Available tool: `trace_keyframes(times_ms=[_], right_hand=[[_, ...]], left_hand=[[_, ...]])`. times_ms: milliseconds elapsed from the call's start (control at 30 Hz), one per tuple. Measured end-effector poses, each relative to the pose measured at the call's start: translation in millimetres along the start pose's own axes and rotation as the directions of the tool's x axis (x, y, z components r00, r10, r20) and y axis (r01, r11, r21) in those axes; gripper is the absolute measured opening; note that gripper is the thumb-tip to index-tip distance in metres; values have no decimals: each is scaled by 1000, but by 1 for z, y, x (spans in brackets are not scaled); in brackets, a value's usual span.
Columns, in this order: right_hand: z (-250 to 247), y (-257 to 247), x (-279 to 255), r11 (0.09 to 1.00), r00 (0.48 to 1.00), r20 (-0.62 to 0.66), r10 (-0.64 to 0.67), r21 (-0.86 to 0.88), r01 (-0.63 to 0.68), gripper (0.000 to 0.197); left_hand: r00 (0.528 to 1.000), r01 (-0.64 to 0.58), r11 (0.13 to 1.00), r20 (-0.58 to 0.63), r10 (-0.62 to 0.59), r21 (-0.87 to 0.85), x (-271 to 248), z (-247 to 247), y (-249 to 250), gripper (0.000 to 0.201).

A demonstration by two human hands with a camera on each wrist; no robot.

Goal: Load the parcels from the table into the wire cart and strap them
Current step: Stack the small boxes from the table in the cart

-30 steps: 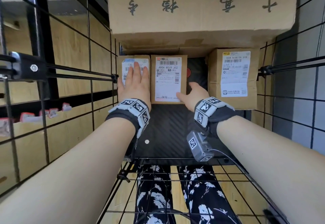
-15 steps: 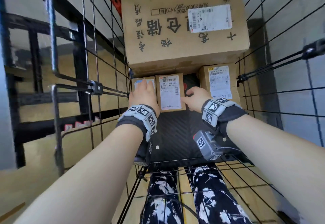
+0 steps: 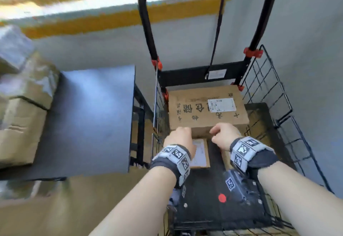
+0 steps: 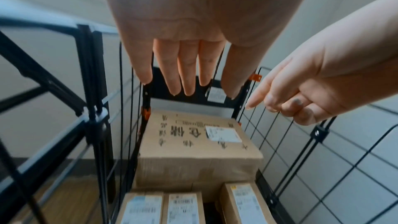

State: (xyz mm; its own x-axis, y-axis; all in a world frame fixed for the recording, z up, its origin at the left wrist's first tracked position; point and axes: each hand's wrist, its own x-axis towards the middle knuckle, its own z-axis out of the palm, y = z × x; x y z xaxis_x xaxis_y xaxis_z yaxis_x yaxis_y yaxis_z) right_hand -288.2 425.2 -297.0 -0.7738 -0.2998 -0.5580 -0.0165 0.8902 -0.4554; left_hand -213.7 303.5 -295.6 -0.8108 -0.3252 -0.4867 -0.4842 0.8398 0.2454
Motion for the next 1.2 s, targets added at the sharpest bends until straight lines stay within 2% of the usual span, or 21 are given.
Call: trace_keyframes(times_ms=[133,333,467,600,767,900,1100,1200], right_hand=[[-24,-34,-40,989,988,-47,-146,-38,144,36],[-46,-60,-107,948,943,-94,-320,-26,319,26],[-59,-91,-141,902,895,-112,-431,-75,425,16],[-61,-137,-169,843,835,-111,-539,-63,535,13],[-39,-208,-194,771,767,-74,-637,-84,632,19],[-7,-275,-212,744,743,-43,-668,-61,665,24],[57,-378,-231,723,721,-57,-690,-54,688,27],[85,-421,-236,740,737,-89,-671,-8,673,22]], left_hand=[[991,32,999,-131,-36,-33,-43,-46,-3,32],[962,92,993,-249,-108,-74,-112,-91,-23,37],[942,128,984,-293,-160,-126,-149,-113,-44,34],[912,185,970,-340,-230,-160,-182,-137,-79,47],[867,218,953,-406,-289,-212,-220,-168,-138,52],[830,244,938,-447,-333,-246,-243,-197,-198,46],[813,242,944,-484,-323,-222,-265,-239,-300,38],[808,232,949,-501,-310,-214,-264,-259,-350,43]])
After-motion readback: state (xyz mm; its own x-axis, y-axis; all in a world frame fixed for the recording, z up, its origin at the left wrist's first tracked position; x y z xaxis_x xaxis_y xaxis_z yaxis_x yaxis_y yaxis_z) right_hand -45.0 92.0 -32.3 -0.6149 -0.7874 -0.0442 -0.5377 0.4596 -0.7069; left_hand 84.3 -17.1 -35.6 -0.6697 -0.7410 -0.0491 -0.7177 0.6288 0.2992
